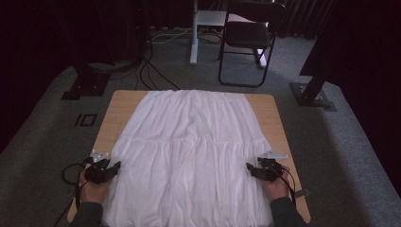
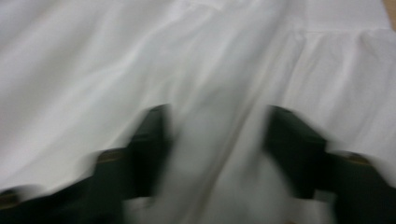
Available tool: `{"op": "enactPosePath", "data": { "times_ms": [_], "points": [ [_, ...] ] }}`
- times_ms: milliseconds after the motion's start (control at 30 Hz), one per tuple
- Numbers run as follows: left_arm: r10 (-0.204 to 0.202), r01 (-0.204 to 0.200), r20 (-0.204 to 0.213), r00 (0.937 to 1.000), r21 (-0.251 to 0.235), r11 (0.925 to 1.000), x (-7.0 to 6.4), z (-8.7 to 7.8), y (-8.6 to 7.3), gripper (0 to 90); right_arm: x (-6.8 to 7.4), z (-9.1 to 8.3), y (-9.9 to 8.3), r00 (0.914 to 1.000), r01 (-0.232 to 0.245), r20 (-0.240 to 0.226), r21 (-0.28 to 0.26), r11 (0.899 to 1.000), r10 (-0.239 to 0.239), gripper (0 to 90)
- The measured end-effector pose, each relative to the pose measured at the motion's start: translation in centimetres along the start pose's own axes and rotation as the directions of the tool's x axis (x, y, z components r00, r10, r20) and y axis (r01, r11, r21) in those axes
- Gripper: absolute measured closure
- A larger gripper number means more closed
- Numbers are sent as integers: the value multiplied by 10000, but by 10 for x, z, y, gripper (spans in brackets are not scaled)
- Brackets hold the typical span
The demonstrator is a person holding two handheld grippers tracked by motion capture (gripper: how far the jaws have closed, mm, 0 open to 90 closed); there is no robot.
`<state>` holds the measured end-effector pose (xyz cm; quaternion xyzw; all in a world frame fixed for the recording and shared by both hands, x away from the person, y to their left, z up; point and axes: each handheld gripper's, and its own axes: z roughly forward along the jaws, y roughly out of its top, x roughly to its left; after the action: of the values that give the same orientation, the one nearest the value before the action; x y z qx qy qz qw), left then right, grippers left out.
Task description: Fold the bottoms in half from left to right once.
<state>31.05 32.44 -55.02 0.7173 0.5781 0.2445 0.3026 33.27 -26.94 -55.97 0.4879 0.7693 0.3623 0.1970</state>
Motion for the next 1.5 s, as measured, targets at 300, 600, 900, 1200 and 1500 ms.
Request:
{"op": "enactPosePath", "data": {
  "times_ms": [300,600,900,1200,1500],
  "points": [
    [540,-534,-201,9983,268,9982,1,-3,1,864,-41,-41,-12,9786,-853,1798,-872,9925,999,454],
    [814,-780,-789,9935,449,9959,6,-4,2,872,-50,-33,-24,9790,-1031,1783,128,9946,992,334],
    [556,-513,-1633,9850,303,9982,34,-16,6,875,-50,-29,-17,9774,-1210,1818,632,9906,1078,863],
    [-144,231,-2789,9602,279,9993,89,-29,5,876,-61,-32,-21,9636,-1675,2181,421,9850,1545,878],
    [-313,466,-3125,9494,415,9981,104,-25,-2,876,-60,-43,-19,9651,-1633,2046,-193,9864,1637,874]
  ]
}}
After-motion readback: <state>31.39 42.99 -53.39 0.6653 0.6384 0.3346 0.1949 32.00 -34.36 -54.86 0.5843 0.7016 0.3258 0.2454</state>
